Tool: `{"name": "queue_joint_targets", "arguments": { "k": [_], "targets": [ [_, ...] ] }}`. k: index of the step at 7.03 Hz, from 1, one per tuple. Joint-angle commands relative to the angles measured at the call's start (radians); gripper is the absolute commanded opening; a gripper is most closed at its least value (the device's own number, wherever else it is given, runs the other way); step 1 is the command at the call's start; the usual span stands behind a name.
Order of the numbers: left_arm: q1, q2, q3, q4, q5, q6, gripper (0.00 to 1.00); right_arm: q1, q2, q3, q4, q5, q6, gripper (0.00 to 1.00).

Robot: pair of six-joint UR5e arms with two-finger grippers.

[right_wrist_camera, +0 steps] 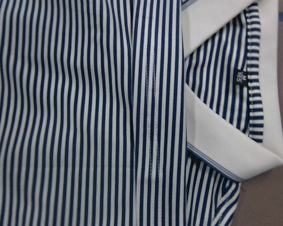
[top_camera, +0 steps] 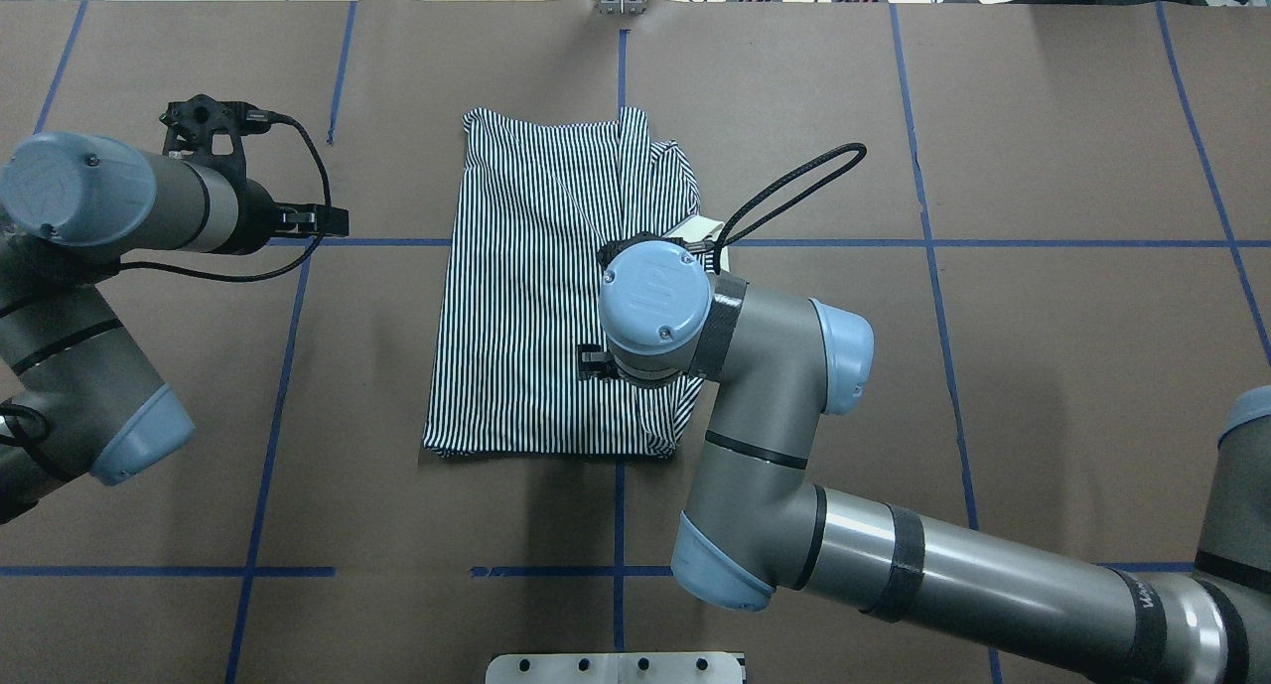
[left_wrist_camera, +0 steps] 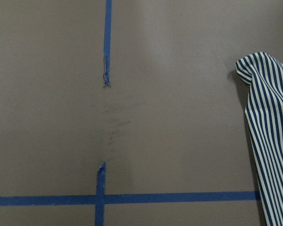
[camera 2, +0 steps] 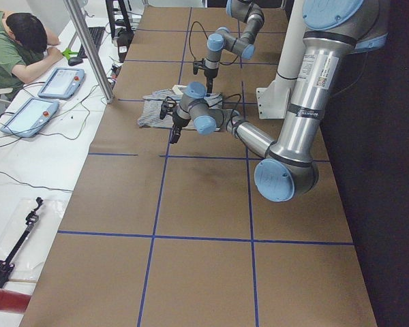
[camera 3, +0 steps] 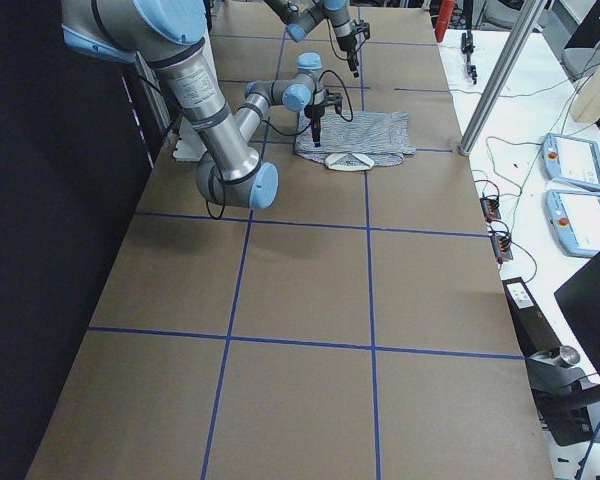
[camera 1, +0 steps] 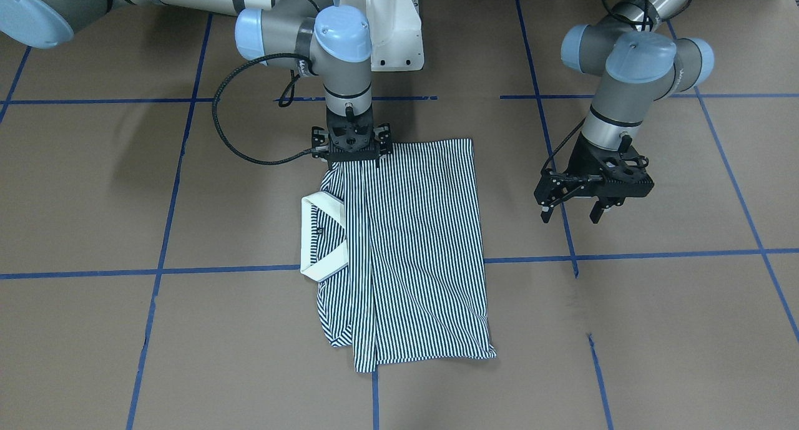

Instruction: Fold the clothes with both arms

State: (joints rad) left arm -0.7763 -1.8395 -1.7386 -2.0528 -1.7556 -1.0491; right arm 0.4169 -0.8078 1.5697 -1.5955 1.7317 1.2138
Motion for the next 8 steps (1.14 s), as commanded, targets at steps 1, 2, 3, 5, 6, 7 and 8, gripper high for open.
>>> {"name": "queue_joint_targets", "arguments": {
  "k": [1,2,3,5,6,7,8],
  "targets": [
    [0.0,0.005,-0.001,-0.001,-0.001,0.0,1.0,-0.021,0.002,-0.014,-0.073,-0.003,-0.077,1.0],
    [0.0,0.005,-0.001,-0.001,-0.001,-0.002,1.0,-0.029,0.001,-0.022,-0.077,-0.001,-0.079,1.0],
    [0.0,0.005,-0.002,-0.001,-0.001,-0.002,1.0,-0.033,0.002,-0.029,-0.075,-0.001,-0.079,1.0],
    [0.0,0.005,-0.003,-0.001,-0.001,-0.005,1.0,-0.036,0.001,-0.031,-0.075,-0.001,-0.08,1.0],
    [0.0,0.005,-0.003,-0.001,-0.001,-0.006,1.0,-0.036,-0.002,-0.031,-0.077,-0.001,-0.083,1.0],
    [0.0,0.005,-0.001,-0.003,-0.001,-0.008,1.0,-0.035,-0.007,-0.034,-0.083,-0.001,-0.088,1.0],
    [0.0,0.005,-0.001,-0.003,-0.001,-0.008,1.0,-0.035,-0.004,-0.034,-0.119,-0.001,-0.123,1.0]
  ]
}}
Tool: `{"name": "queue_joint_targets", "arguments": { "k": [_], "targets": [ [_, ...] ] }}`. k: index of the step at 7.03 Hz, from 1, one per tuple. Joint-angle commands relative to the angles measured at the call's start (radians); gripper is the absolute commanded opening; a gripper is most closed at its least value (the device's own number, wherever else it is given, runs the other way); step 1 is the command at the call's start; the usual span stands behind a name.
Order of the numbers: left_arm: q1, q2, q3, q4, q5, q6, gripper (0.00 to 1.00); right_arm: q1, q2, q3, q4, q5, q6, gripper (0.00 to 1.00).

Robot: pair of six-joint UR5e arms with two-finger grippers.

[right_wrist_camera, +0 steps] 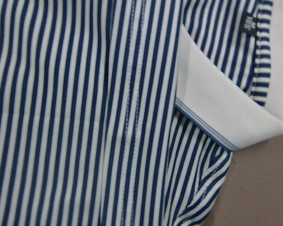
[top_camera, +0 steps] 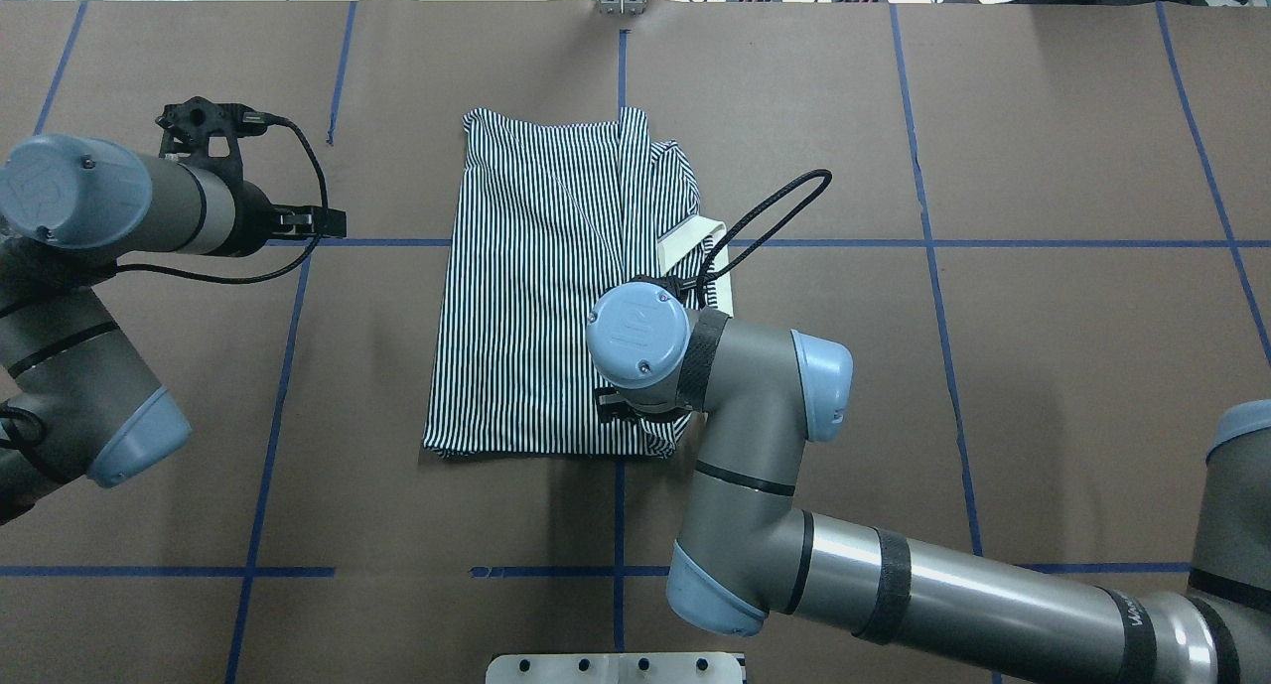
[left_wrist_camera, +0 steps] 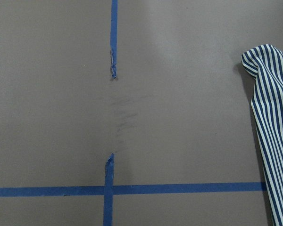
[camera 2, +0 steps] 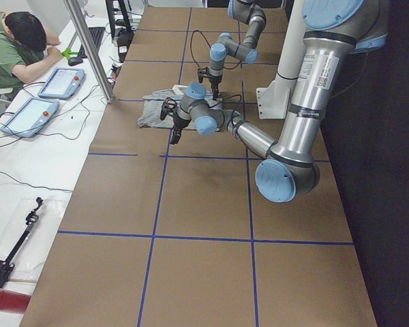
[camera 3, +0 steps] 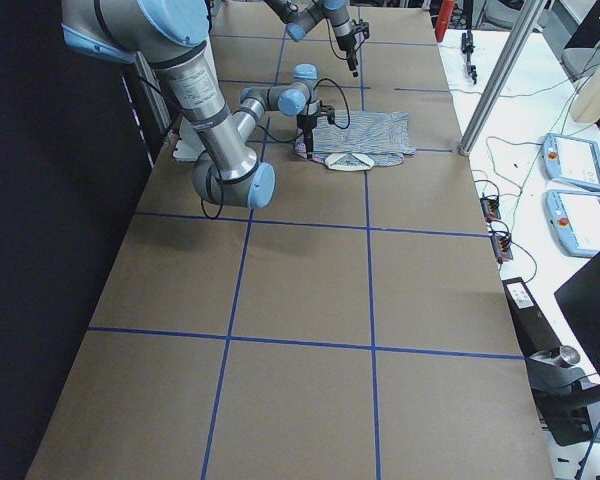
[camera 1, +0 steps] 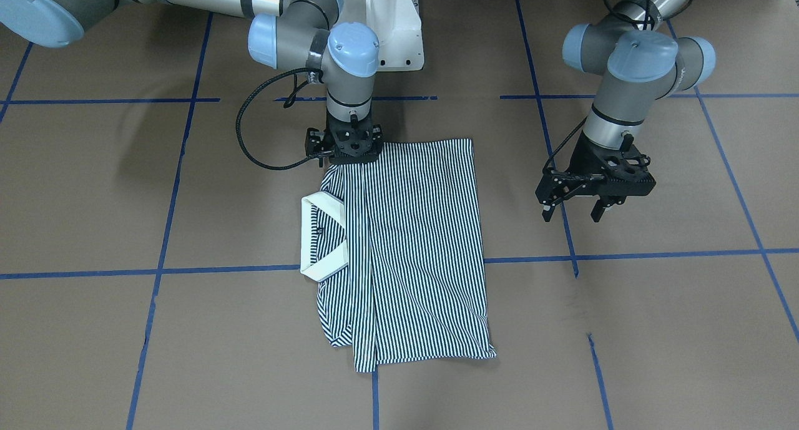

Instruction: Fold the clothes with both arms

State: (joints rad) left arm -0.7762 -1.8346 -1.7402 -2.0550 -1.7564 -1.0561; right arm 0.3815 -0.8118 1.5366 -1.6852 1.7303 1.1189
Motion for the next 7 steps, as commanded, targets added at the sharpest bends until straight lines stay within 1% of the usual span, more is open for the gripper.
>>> {"name": "queue_joint_targets", "arguments": {
  "k": [1,2,4,5,6,7],
  "targets": [
    [0.0,0.0,0.001,0.0,0.0,-0.001,1.0,0.0,-0.001,-0.001,-0.039,-0.002,-0.033,1.0],
    [0.0,0.0,-0.001,-0.002,0.0,-0.001,1.0,0.007,-0.003,0.0,-0.054,-0.002,-0.037,1.0],
    [0.0,-0.003,-0.005,-0.005,0.0,-0.002,1.0,0.043,-0.007,0.014,-0.126,0.0,-0.099,1.0],
    [0.0,-0.003,-0.009,-0.005,0.0,-0.005,1.0,0.059,-0.03,0.026,-0.151,0.0,-0.112,1.0],
    [0.0,-0.005,-0.01,-0.007,-0.002,-0.005,1.0,0.069,-0.102,0.087,-0.159,-0.002,-0.128,1.0],
    [0.0,-0.006,-0.009,-0.007,-0.002,-0.005,1.0,0.076,-0.136,0.15,-0.159,0.0,-0.16,1.0]
  ]
}}
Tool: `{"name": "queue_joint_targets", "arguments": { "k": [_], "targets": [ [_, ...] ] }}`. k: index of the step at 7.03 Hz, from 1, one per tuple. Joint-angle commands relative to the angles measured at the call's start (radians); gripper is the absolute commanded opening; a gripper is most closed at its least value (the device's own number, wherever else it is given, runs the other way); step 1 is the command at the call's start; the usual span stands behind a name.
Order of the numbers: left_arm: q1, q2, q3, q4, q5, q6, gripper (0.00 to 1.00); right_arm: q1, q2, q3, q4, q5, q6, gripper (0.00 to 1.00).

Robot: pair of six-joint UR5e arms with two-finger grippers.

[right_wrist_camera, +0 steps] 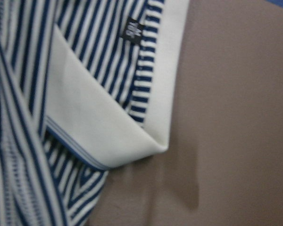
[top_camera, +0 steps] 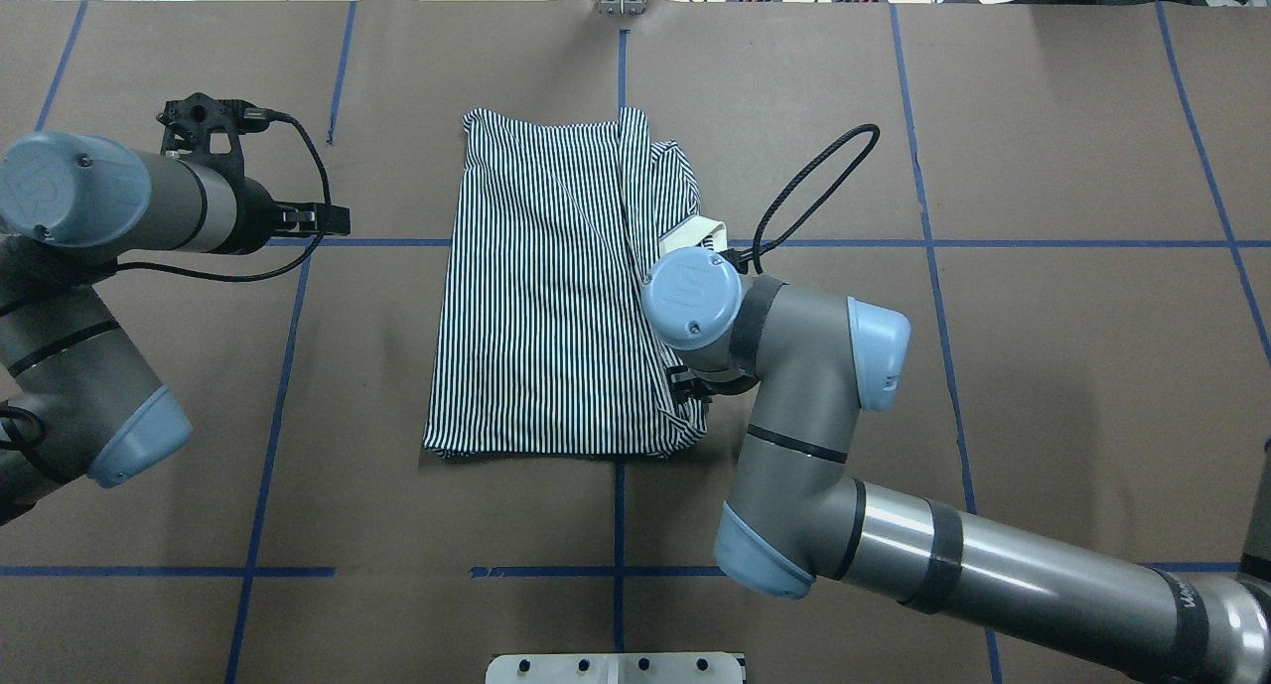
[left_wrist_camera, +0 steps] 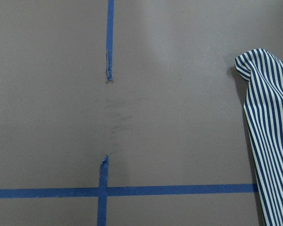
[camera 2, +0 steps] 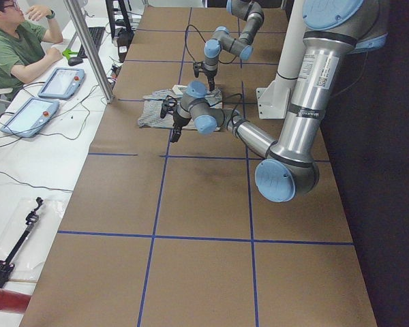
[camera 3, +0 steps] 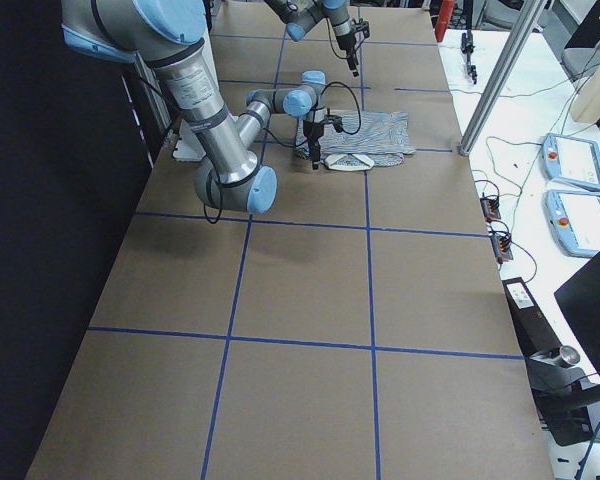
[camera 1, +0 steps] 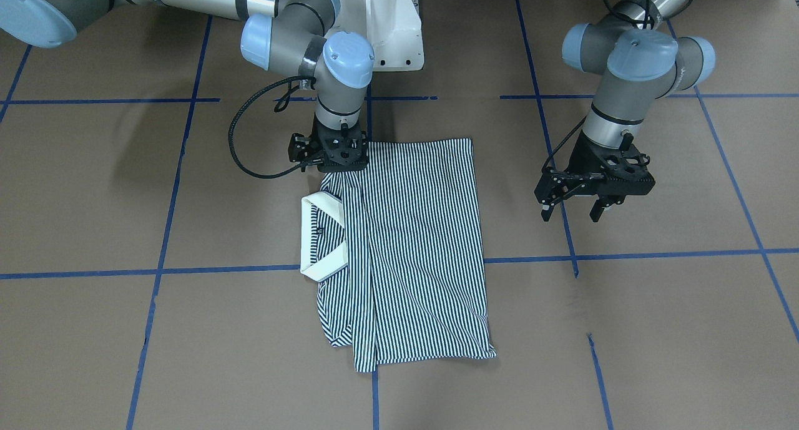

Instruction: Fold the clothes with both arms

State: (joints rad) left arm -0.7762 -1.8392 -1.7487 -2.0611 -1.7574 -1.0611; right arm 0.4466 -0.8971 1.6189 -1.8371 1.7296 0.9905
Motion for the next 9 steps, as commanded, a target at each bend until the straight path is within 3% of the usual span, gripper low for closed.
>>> {"name": "queue_joint_targets", "arguments": {
  "k": [1,3,5,9],
  "targets": [
    [0.0,-0.002,0.0,-0.001,0.001,0.003,1.0,0.012,-0.011,0.062,-0.004,-0.002,-0.033,1.0],
    [0.0,0.0,0.0,-0.001,0.001,0.006,1.0,0.012,0.07,0.015,0.002,-0.007,-0.052,1.0],
    [0.0,0.005,0.0,-0.001,0.001,0.004,1.0,-0.011,0.203,-0.143,0.004,-0.024,-0.061,1.0],
    [0.0,0.005,0.0,-0.001,0.001,0.0,1.0,-0.048,0.158,-0.146,-0.004,-0.019,-0.062,1.0]
  ]
}}
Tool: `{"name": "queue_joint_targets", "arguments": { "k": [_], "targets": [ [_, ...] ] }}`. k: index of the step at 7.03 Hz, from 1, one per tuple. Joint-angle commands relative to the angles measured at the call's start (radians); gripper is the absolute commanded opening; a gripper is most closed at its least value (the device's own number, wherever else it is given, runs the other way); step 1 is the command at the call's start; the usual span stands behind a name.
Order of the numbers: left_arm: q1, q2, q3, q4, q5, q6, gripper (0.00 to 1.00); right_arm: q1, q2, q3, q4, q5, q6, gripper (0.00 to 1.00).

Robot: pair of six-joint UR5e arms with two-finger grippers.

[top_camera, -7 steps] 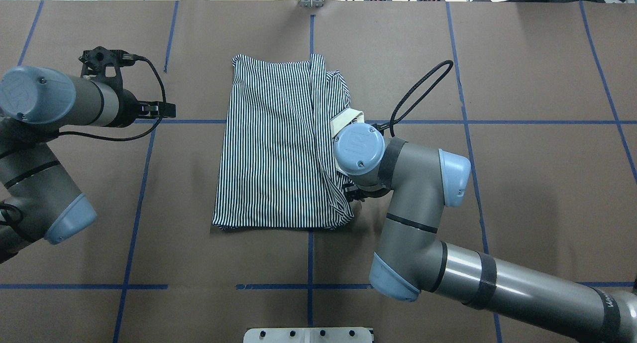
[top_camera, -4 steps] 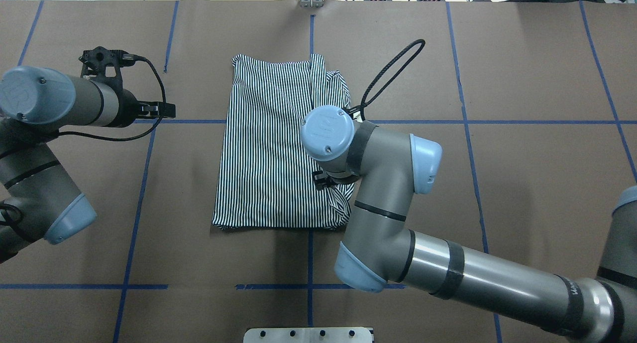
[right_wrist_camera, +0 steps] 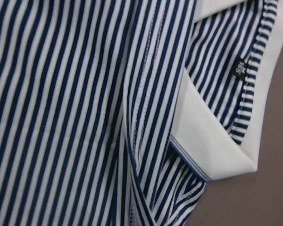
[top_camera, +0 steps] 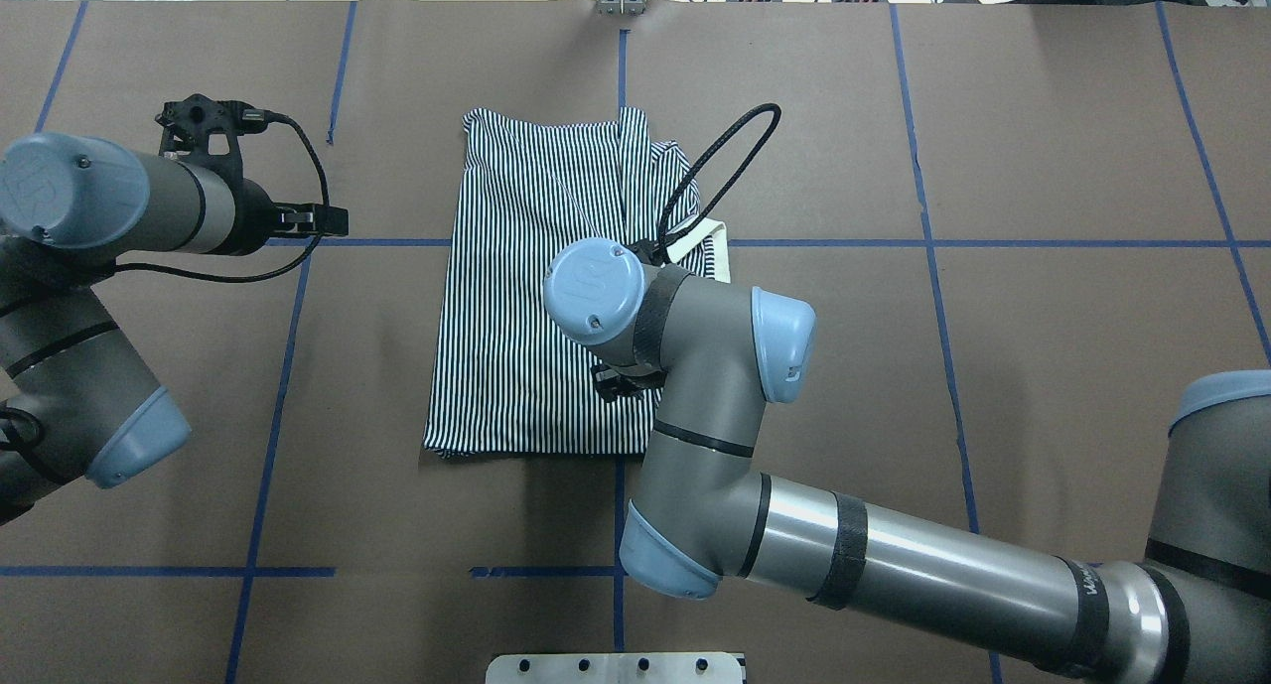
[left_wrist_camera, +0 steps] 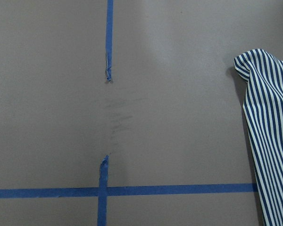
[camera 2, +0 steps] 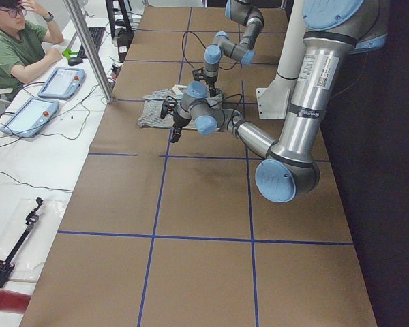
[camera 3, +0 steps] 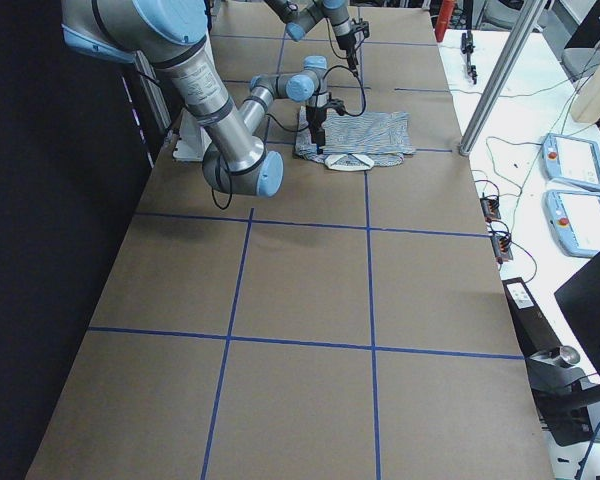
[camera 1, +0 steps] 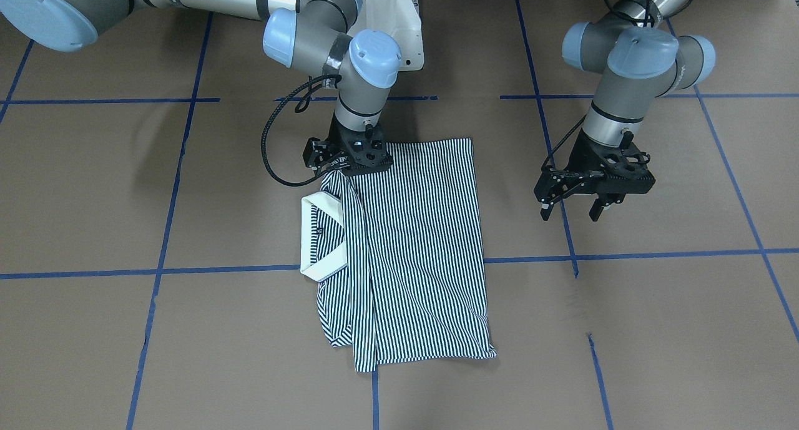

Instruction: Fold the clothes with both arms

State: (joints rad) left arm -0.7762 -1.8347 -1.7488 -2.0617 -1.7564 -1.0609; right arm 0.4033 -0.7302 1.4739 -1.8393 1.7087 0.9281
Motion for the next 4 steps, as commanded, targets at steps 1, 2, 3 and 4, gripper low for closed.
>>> {"name": "queue_joint_targets", "arguments": {
  "k": [1,2,3,4],
  "targets": [
    [0.0,0.0,0.002,0.0,0.0,-0.001,1.0,-0.003,-0.009,-0.003,-0.003,0.003,-0.002,1.0],
    [0.0,0.0,0.002,0.0,0.0,-0.001,1.0,-0.001,-0.021,-0.001,-0.004,0.0,-0.002,1.0],
    [0.002,0.0,0.003,0.0,0.0,-0.001,1.0,0.009,-0.031,0.0,-0.006,0.0,-0.012,1.0],
    [0.002,-0.001,0.002,0.0,0.0,-0.002,1.0,0.023,-0.05,0.009,-0.017,0.002,-0.034,1.0]
  ]
}}
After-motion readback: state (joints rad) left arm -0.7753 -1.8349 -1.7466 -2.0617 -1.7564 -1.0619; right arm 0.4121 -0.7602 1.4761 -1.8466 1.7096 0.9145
